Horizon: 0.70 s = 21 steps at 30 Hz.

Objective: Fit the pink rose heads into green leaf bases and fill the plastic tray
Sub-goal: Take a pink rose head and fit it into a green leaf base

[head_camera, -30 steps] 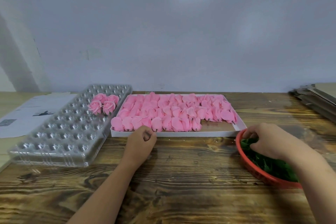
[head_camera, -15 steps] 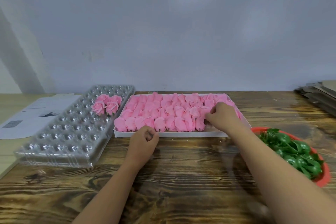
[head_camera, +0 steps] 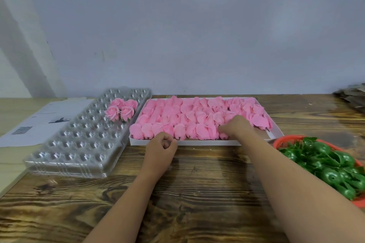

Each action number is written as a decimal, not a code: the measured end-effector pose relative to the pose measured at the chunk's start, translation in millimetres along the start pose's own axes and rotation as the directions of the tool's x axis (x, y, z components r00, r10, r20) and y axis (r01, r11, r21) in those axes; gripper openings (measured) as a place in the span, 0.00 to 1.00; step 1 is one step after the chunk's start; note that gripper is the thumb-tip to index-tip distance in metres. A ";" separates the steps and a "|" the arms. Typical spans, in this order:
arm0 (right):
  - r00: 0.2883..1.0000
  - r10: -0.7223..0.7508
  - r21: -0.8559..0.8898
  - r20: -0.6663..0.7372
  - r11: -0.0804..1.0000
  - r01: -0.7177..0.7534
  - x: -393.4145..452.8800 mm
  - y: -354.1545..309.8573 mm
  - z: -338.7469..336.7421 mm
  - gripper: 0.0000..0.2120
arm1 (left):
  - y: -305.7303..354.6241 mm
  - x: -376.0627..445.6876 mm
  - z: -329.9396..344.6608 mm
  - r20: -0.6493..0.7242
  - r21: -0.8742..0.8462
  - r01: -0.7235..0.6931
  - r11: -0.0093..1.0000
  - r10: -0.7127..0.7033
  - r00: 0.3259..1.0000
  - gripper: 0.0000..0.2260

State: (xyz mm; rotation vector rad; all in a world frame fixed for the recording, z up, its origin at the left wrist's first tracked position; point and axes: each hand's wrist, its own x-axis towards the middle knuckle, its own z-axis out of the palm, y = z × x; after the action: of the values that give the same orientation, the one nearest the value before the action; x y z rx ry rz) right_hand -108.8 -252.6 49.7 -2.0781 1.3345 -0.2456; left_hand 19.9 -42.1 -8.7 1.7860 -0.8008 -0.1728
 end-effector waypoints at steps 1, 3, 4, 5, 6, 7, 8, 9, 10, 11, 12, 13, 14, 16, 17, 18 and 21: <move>1.000 0.017 0.007 0.009 1.000 -0.017 -0.6 -0.4 -2.0 0.08 | 0.1 0.0 0.0 -0.002 -0.001 0.002 1.000 -0.002 1.000 0.07; 0.998 0.053 0.065 0.019 0.996 -0.054 -0.1 1.4 -6.2 0.11 | 0.3 0.1 -0.2 -0.010 -0.001 0.000 1.000 0.000 1.000 0.07; 0.998 0.066 0.110 0.013 0.992 -0.067 1.1 3.4 -8.0 0.13 | 0.2 0.1 -0.5 -0.012 0.000 -0.001 1.000 0.001 1.000 0.07; 0.997 0.071 0.143 -0.001 0.987 -0.070 2.3 5.8 -10.2 0.14 | 0.1 0.3 -0.7 -0.011 -0.001 0.001 1.000 -0.001 1.000 0.07; 0.997 0.074 0.157 -0.015 0.985 -0.071 2.6 7.5 -13.1 0.14 | -0.1 0.3 -0.9 -0.007 -0.004 0.004 1.000 -0.004 1.000 0.08; 0.997 0.077 0.165 -0.022 0.984 -0.072 1.7 8.5 -16.7 0.16 | -0.5 0.3 -0.9 -0.004 -0.007 0.007 1.000 -0.007 1.000 0.07; 0.997 0.077 0.180 -0.022 0.981 -0.072 0.2 9.4 -20.2 0.17 | -0.8 0.5 -0.7 -0.004 -0.008 0.008 1.000 -0.008 1.000 0.07; 0.997 0.077 0.202 -0.018 0.977 -0.072 -2.0 10.4 -23.4 0.18 | -1.2 0.6 -0.6 -0.007 -0.007 0.010 1.000 -0.010 1.000 0.07; 0.997 0.072 0.229 -0.015 0.971 -0.066 -5.1 11.5 -25.8 0.18 | -1.3 0.8 -0.6 -0.009 -0.008 0.011 1.000 -0.011 1.000 0.07; 0.998 0.055 0.257 -0.024 0.965 -0.047 -9.4 13.3 -27.9 0.16 | -1.4 0.8 -0.5 -0.012 -0.009 0.011 1.000 -0.011 1.000 0.07; 0.999 0.029 0.293 -0.040 0.956 -0.016 -14.0 15.8 -28.9 0.13 | -1.5 0.4 -0.4 -0.014 -0.012 0.009 1.000 -0.009 1.000 0.07; 0.998 -0.001 0.341 -0.060 0.940 0.022 -18.8 19.2 -28.5 0.09 | -1.6 -0.1 -0.2 -0.011 -0.016 0.008 1.000 -0.008 1.000 0.07; 0.996 -0.036 0.396 -0.080 0.916 0.064 -23.4 23.2 -26.4 0.07 | -1.7 -0.7 0.1 -0.006 -0.020 0.006 1.000 -0.006 1.000 0.07; 0.989 -0.079 0.502 -0.121 0.855 0.130 -35.6 28.7 -20.0 0.09 | -2.3 -0.9 0.5 0.009 -0.018 -0.004 1.000 0.004 1.000 0.07; 0.988 -0.090 0.552 -0.128 0.821 0.147 -42.3 30.1 -16.2 0.10 | -2.2 -0.9 0.6 0.014 -0.008 -0.012 1.000 0.013 1.000 0.07; 0.986 -0.111 0.599 -0.126 0.784 0.165 -48.3 31.2 -11.7 0.12 | -1.5 -0.8 0.3 0.016 0.007 -0.024 1.000 0.024 1.000 0.07; 0.975 -0.193 0.661 -0.110 0.719 0.217 -63.3 32.6 3.7 0.13 | 3.4 -2.2 -0.5 0.033 0.022 -0.079 0.997 0.078 0.996 0.06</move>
State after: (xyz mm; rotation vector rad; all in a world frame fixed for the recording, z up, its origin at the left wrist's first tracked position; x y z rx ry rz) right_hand -160.8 -205.1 38.4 -1.5826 0.8366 -0.7474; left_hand 17.0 -40.9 -6.0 1.7744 -0.8981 -0.1411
